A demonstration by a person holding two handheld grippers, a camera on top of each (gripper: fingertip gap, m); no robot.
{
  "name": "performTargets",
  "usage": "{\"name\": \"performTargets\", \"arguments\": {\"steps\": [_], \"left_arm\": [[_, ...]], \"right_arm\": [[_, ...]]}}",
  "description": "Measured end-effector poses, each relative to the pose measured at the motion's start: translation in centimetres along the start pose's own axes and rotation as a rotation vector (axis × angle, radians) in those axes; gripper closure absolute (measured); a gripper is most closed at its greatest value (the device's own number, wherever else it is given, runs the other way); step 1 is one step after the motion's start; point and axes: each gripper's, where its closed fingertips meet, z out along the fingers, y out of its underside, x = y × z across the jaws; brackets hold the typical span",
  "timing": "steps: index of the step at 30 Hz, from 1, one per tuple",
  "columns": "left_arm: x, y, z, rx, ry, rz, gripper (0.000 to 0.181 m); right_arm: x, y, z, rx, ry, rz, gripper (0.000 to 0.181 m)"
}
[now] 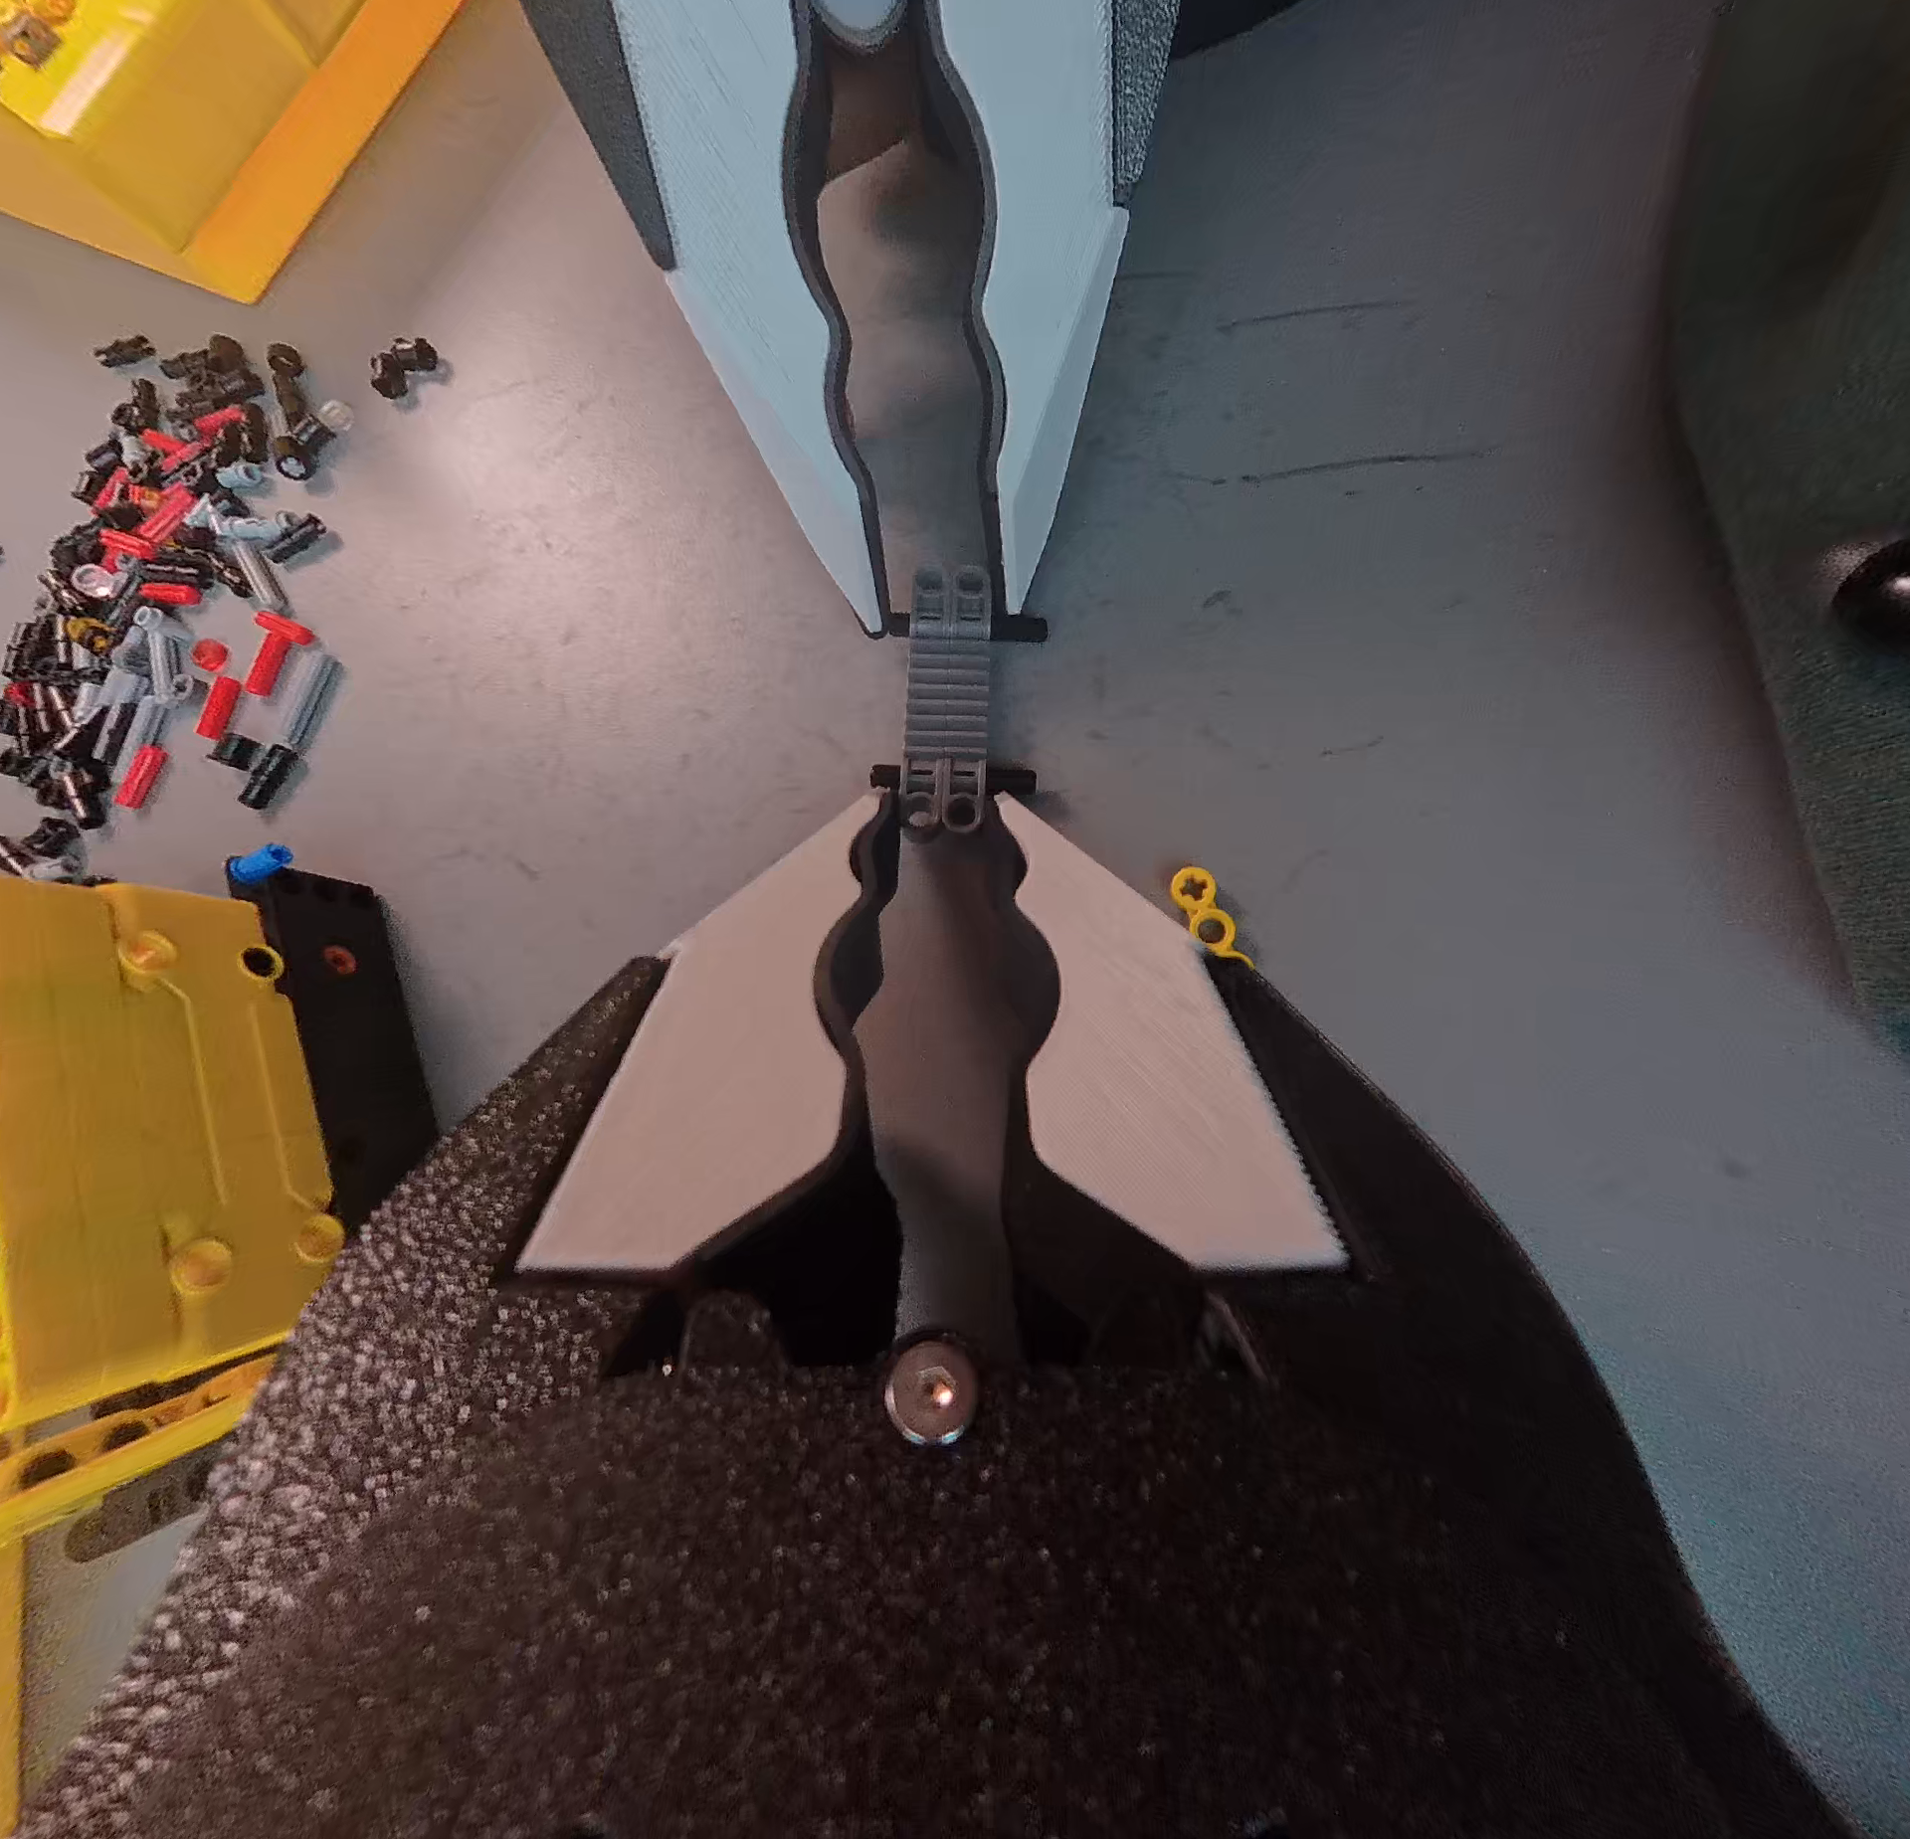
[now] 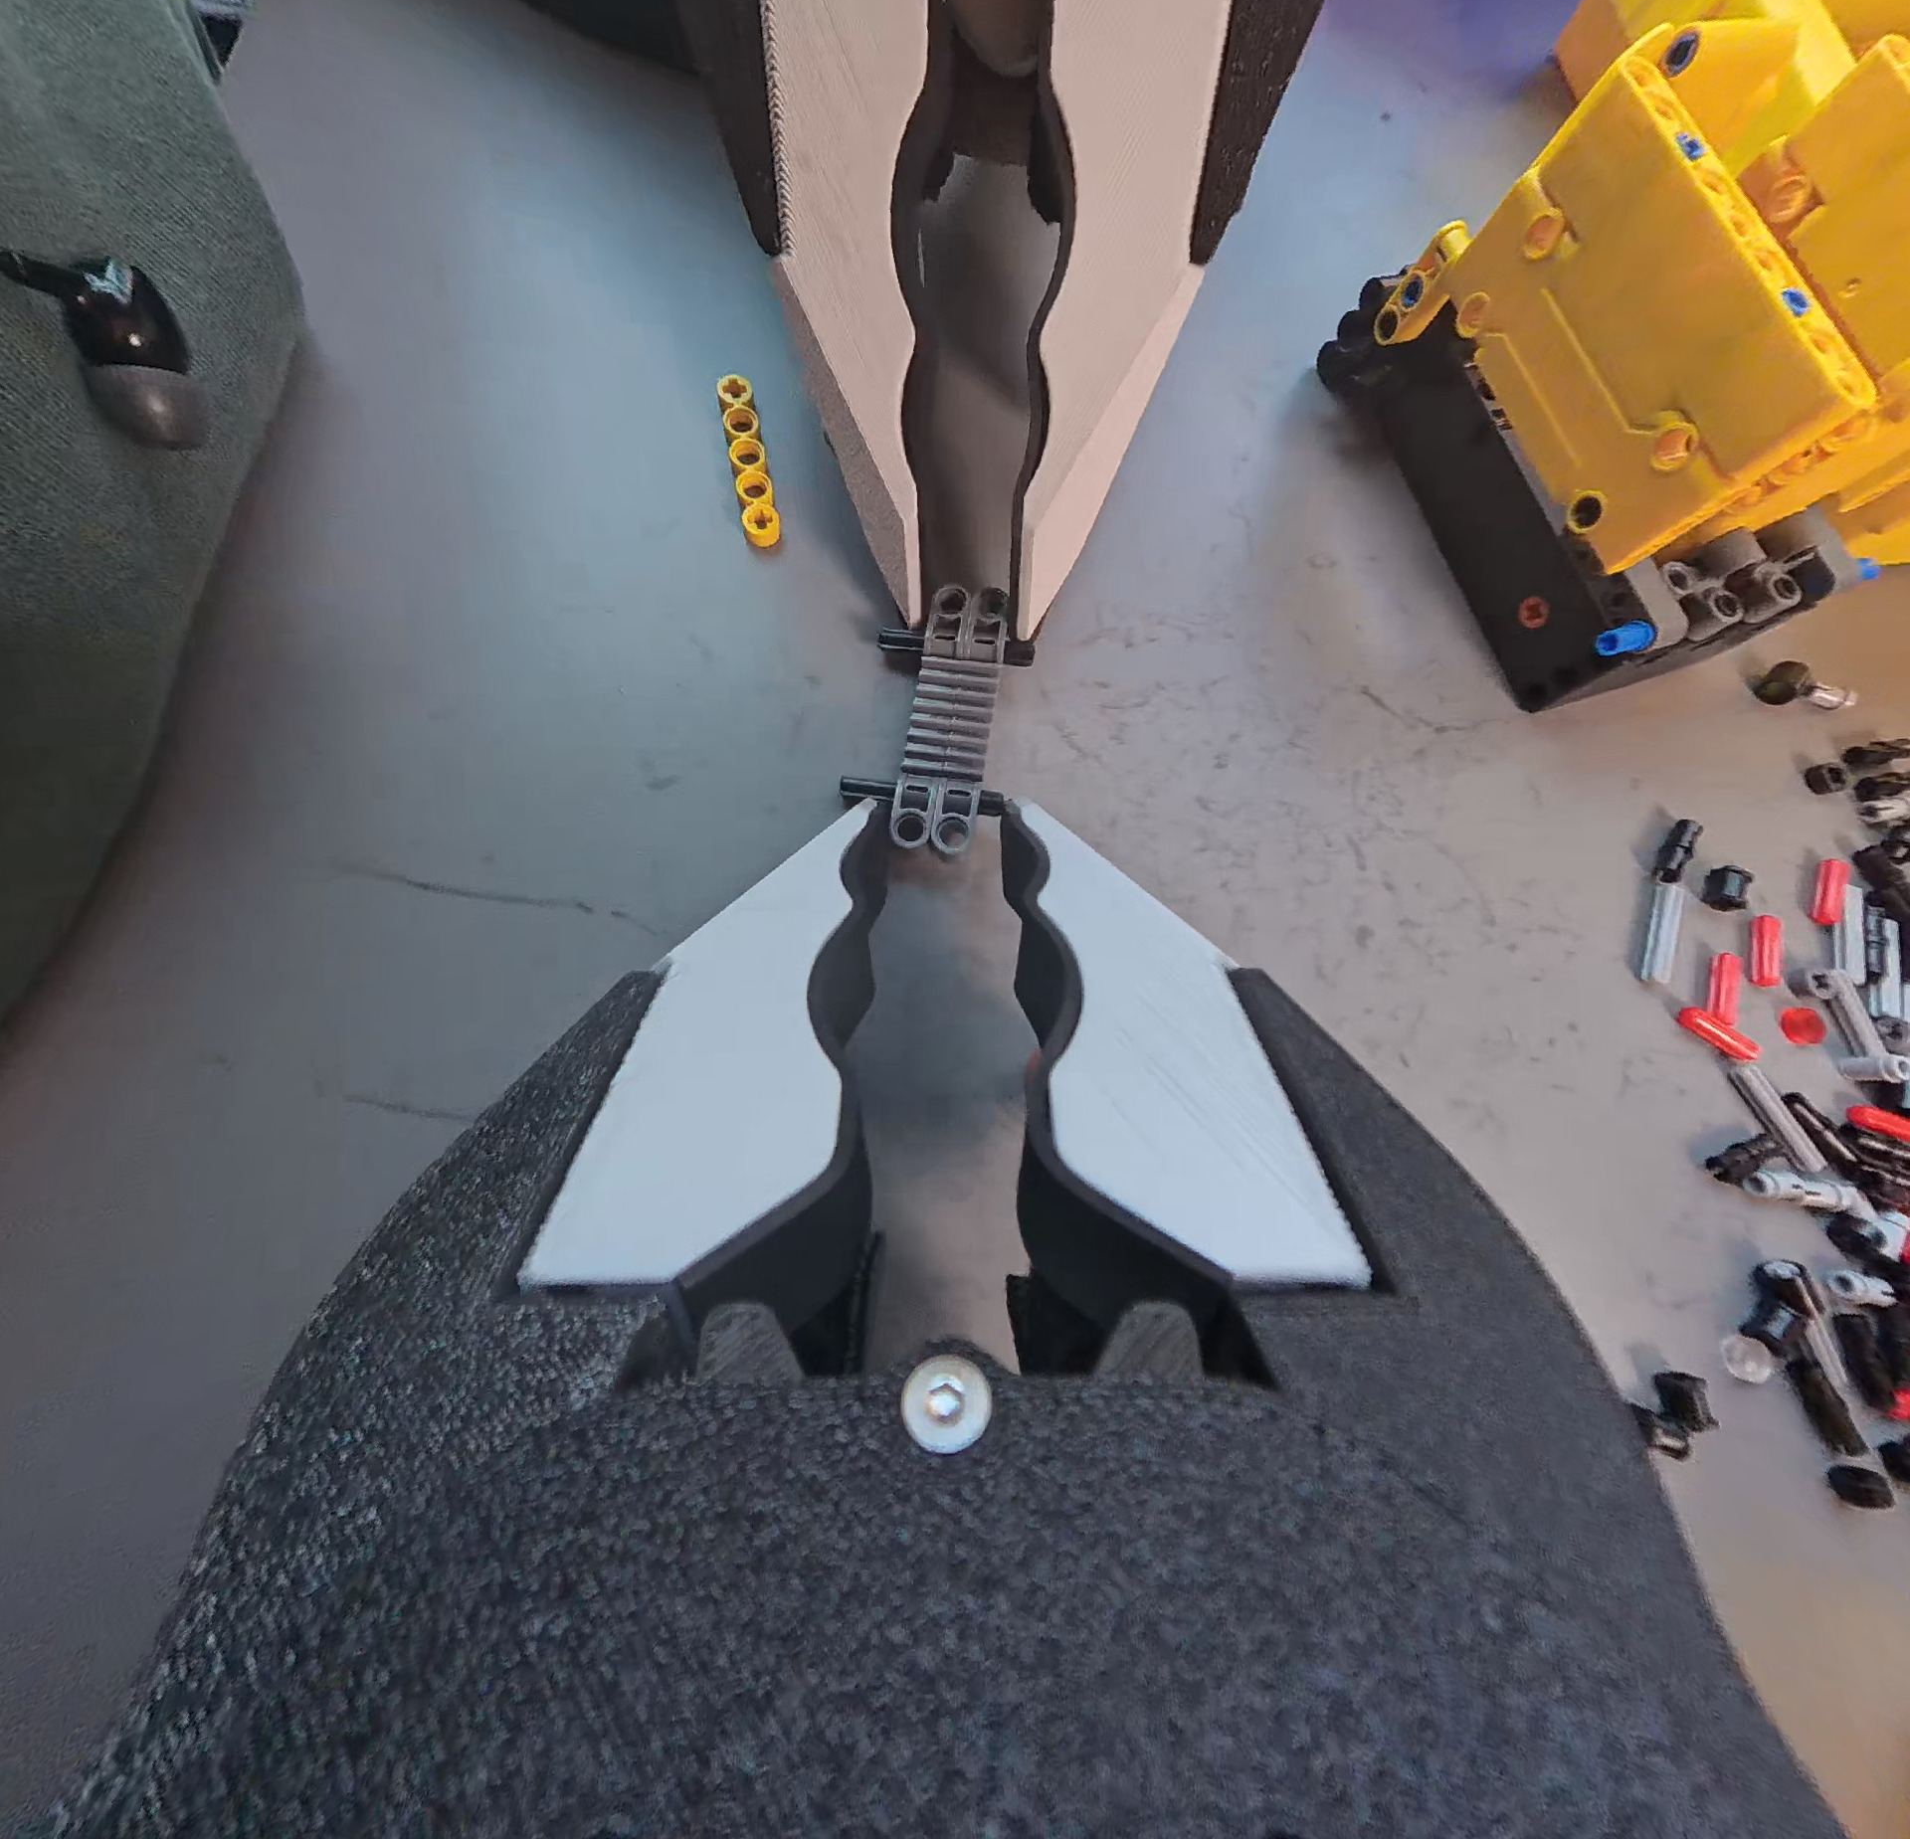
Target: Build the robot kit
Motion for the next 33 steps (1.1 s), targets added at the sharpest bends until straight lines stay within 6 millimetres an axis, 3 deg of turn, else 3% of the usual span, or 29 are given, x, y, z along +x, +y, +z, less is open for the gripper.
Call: {"name": "performTargets", "arguments": {"steps": [6,11,14,24,33], "left_arm": [[-0.15,0.07,0.07,0.003,0.026,-0.048,0.166],[-0.75,0.09,0.07,0.012,0.051,-0.044,0.152],[-0.27,-0.07,0.11,0.019,0.065,0.011,0.161],[-0.22,-0.05,0.15,-0.021,0.062,0.098,0.162],[-0.38,-0.01,0.23,-0.031,0.108,0.035,0.164]], "right_arm": [[-0.02,0.06,0.01,-0.019,-0.016,-0.020,0.160],[0.04,-0.08,0.03,-0.005,-0.014,-0.094,0.161],[0.01,-0.10,-0.03,0.008,-0.008,-0.120,0.161],[-0.09,-0.12,0.15,0.014,-0.107,-0.087,0.162],[-0.16,-0.04,0.32,-0.041,-0.204,-0.014,0.165]]}}
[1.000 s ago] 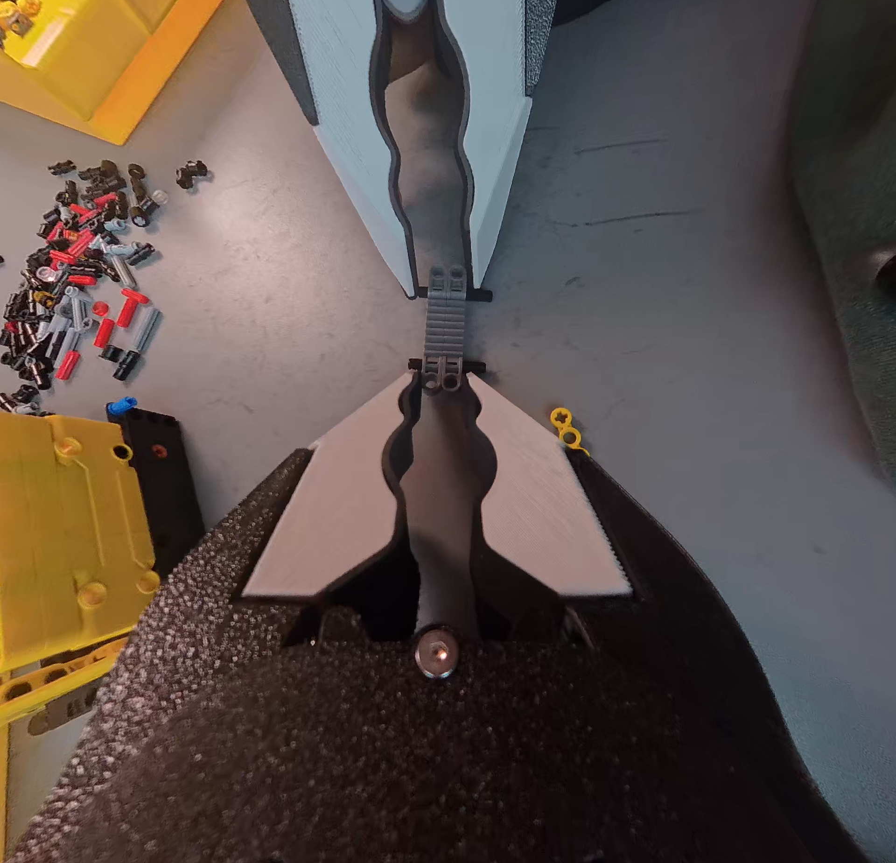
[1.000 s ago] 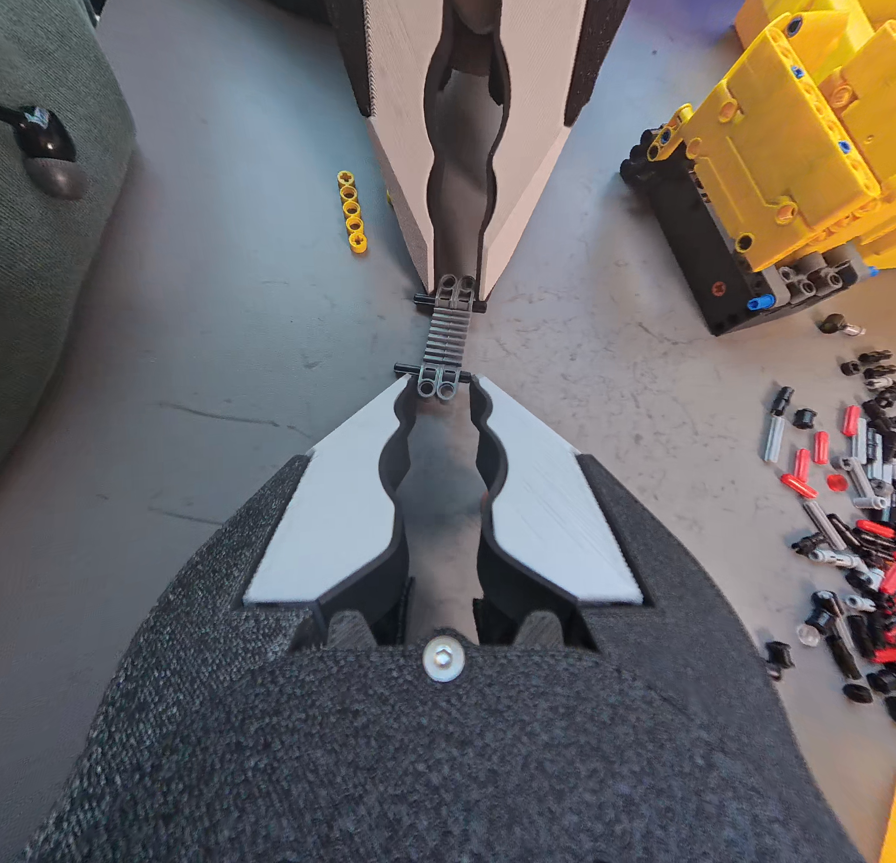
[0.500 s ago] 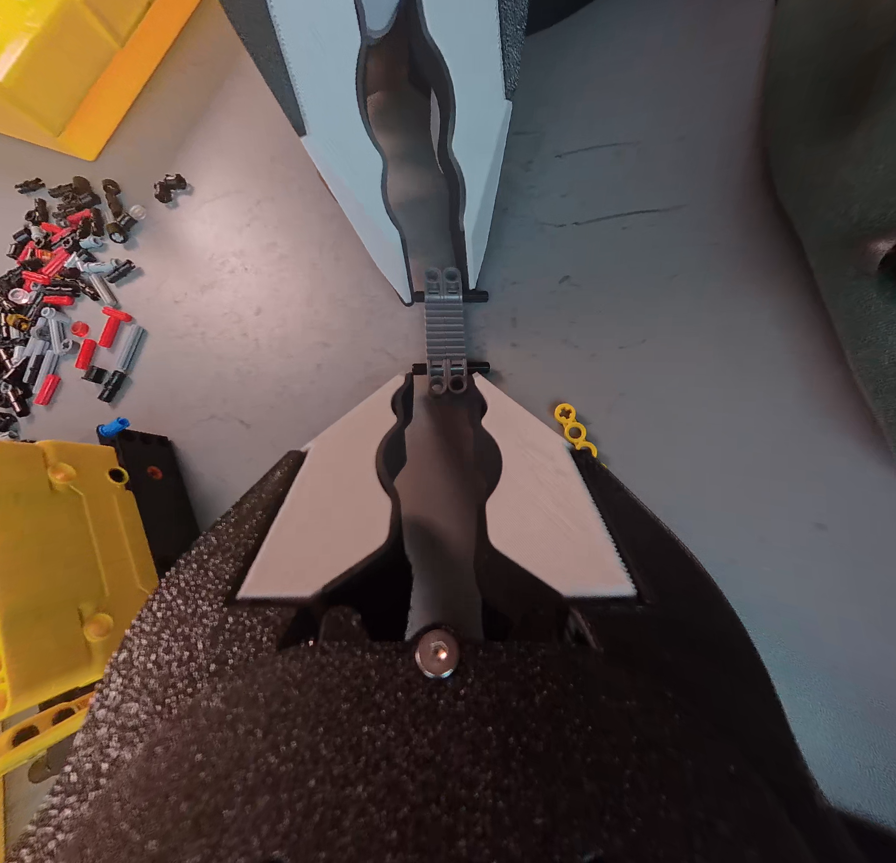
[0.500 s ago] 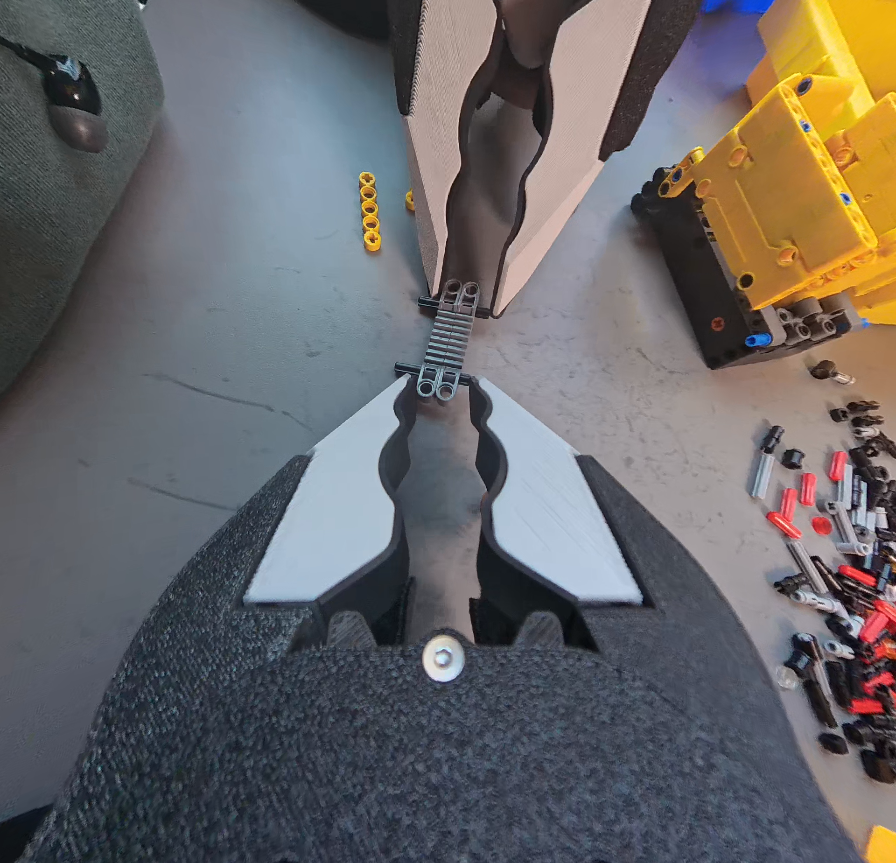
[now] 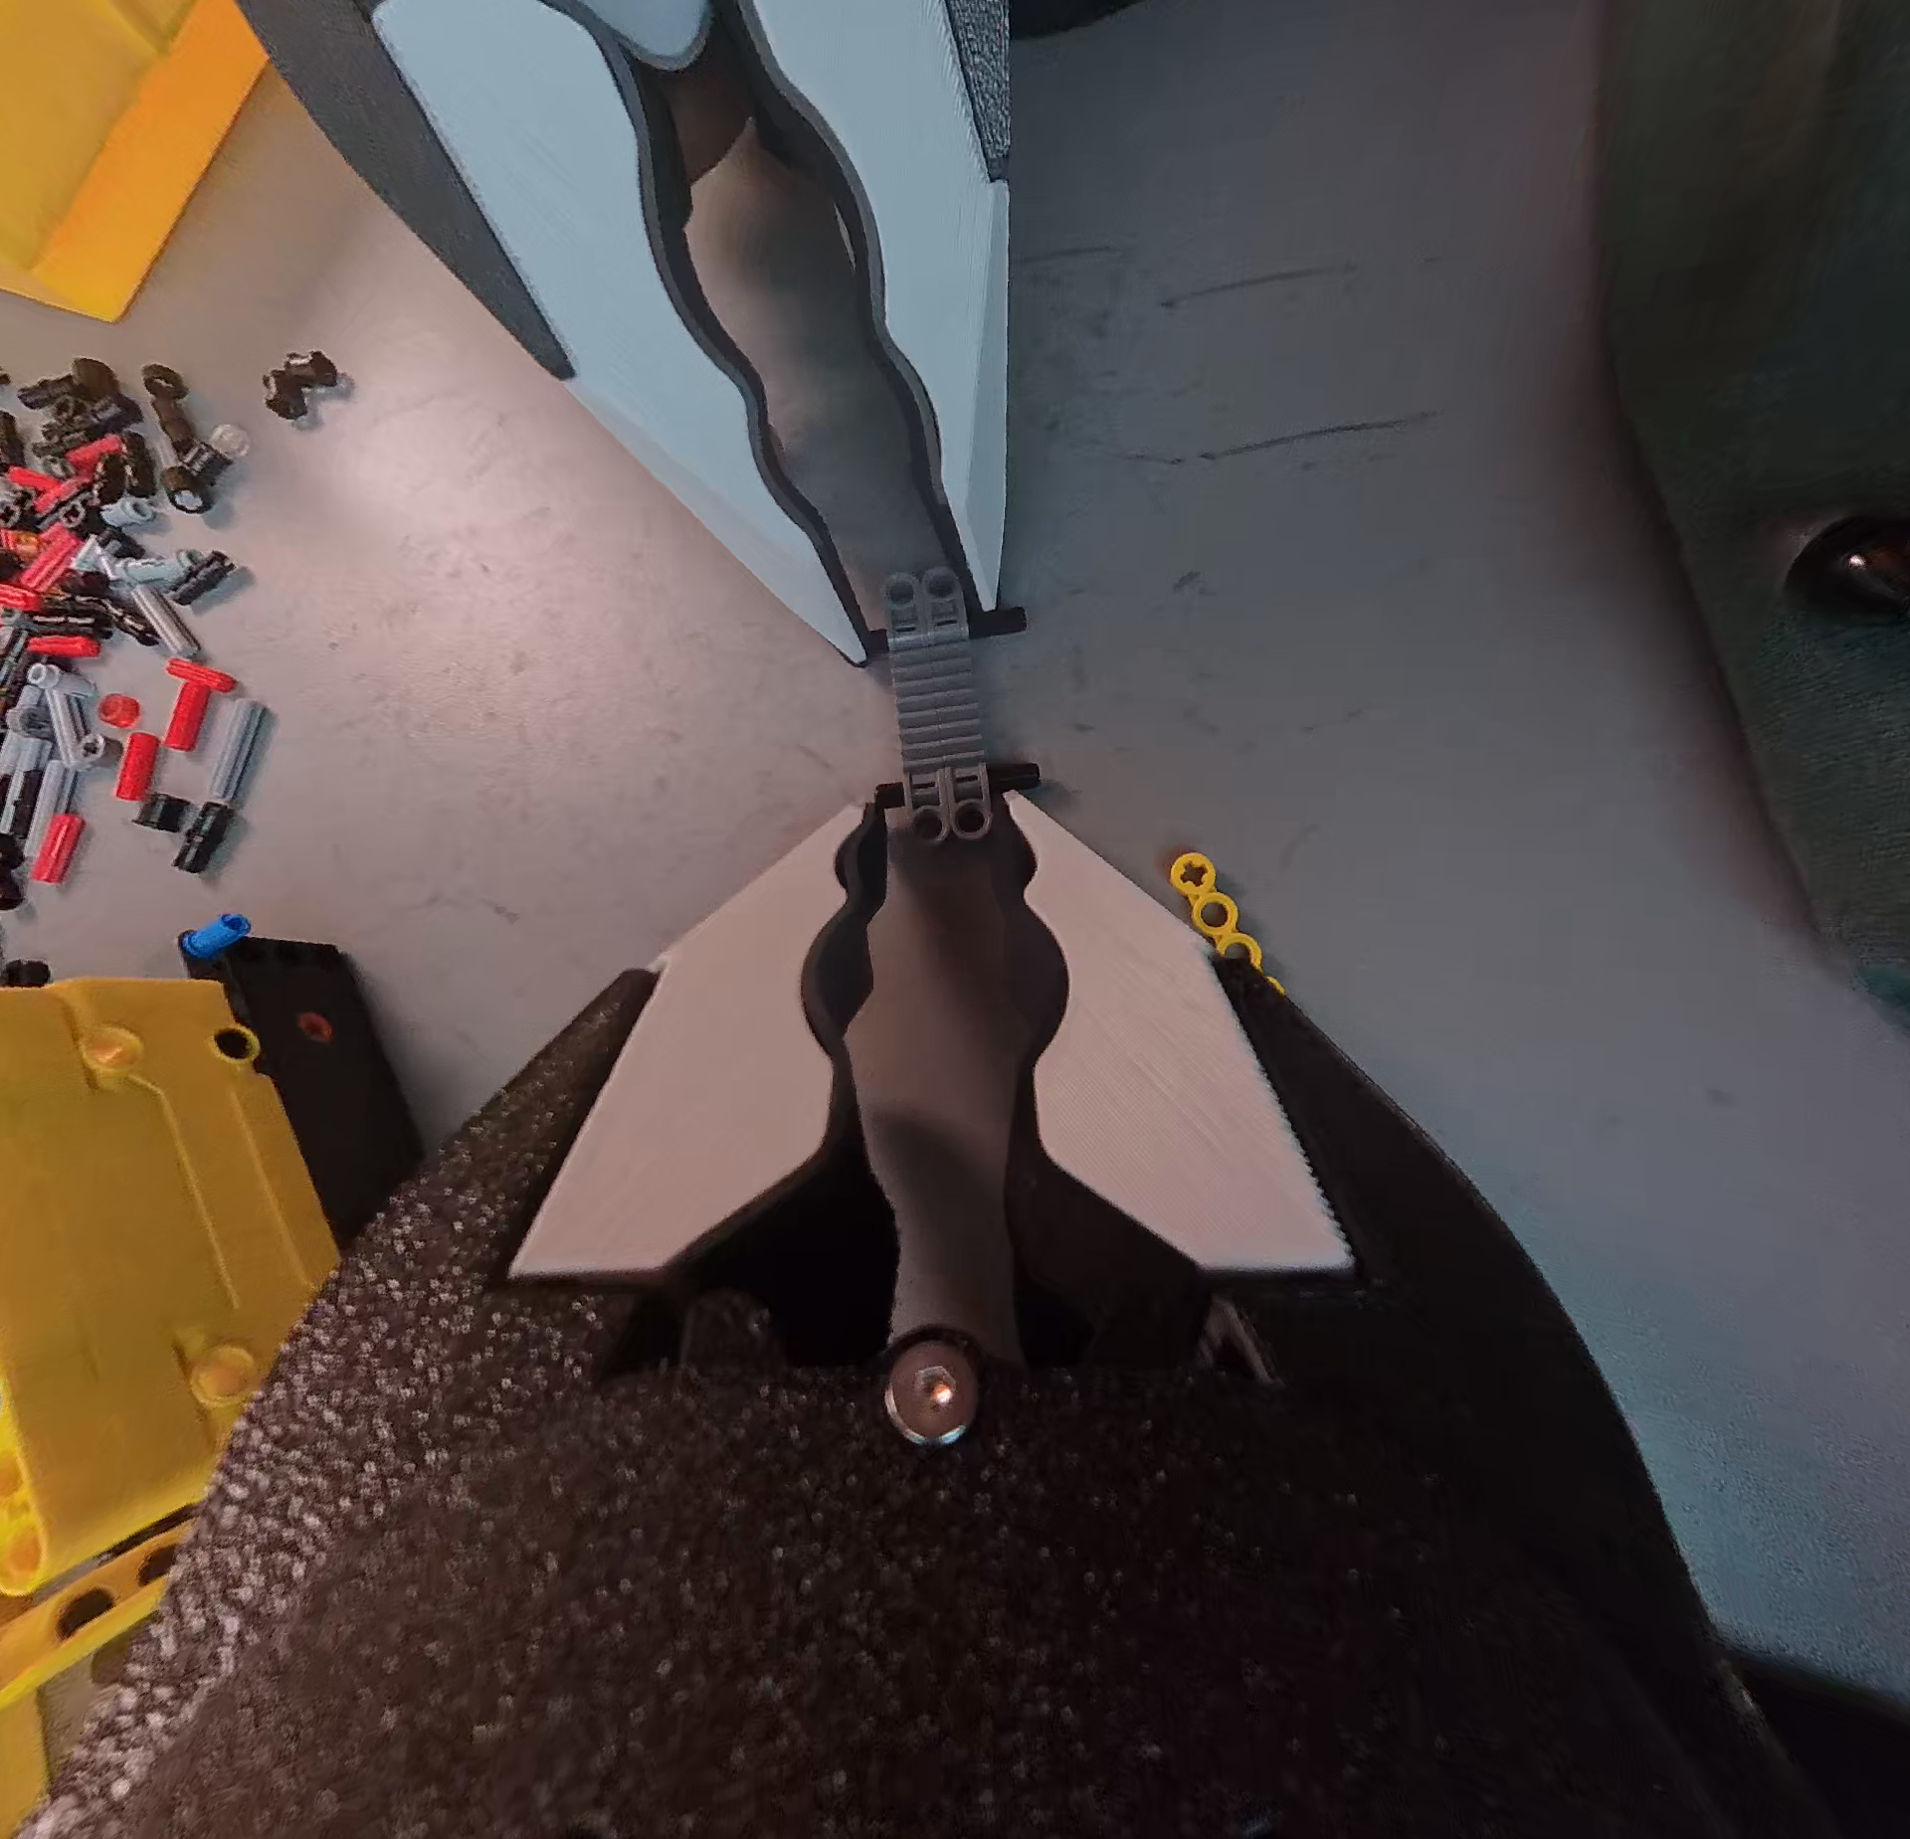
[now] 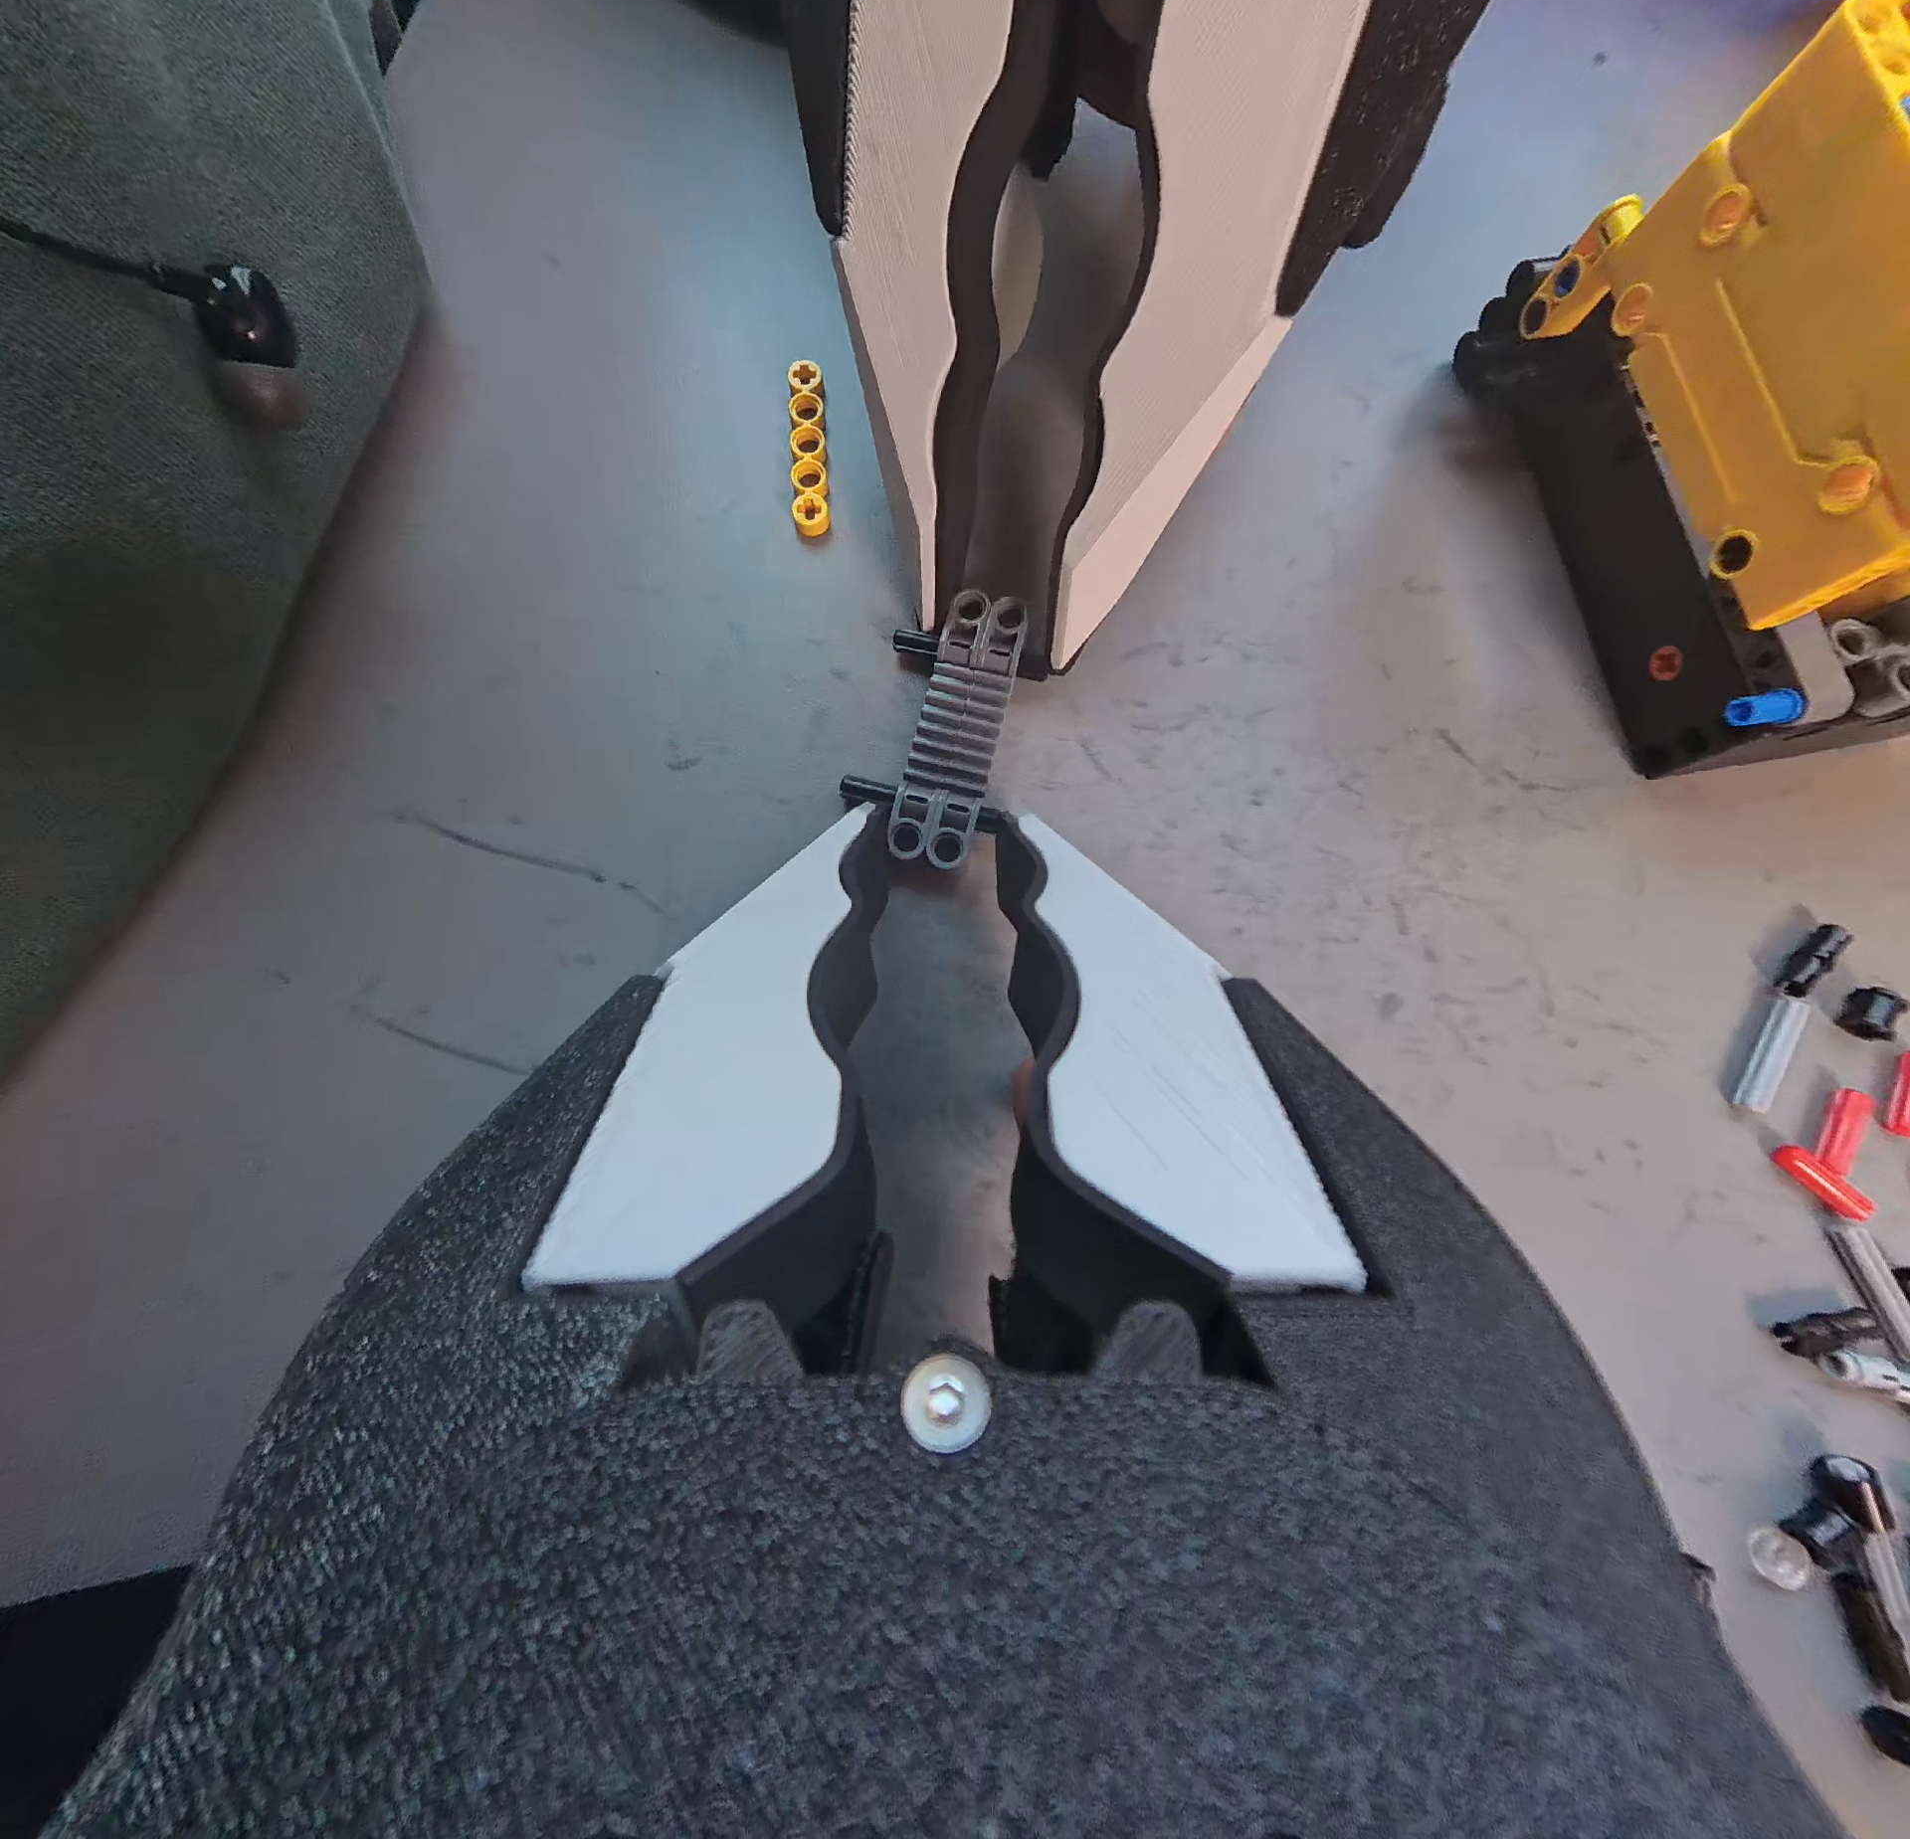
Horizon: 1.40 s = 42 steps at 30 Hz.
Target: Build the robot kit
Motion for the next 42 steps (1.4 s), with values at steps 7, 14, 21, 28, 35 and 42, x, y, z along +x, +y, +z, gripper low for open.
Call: {"name": "performTargets", "arguments": {"steps": [7,14,21,28,35,42], "left_arm": [[0.1,0.0,0.0,0.014,0.022,-0.050,0.169],[0.6,0.2,-0.2,0.043,0.080,-0.131,0.166],[0.8,0.1,-0.2,0.047,0.080,-0.168,0.155],[1.2,-0.5,0.3,0.045,0.042,-0.125,0.149],[1.8,-0.4,0.0,0.053,0.066,-0.085,0.153],[1.9,-0.2,-0.1,0.049,0.084,-0.094,0.159]], "right_arm": [[-0.1,0.0,0.0,-0.016,-0.034,0.005,0.165],[-0.2,0.0,0.0,-0.011,-0.033,0.008,0.163],[-0.2,0.0,-0.1,0.013,0.035,-0.046,0.162],[-0.3,-0.1,-0.1,0.027,0.061,-0.051,0.162],[-0.5,-0.2,0.0,0.047,0.047,-0.056,0.162],[-0.4,-0.1,0.0,0.031,0.036,-0.051,0.167]]}}
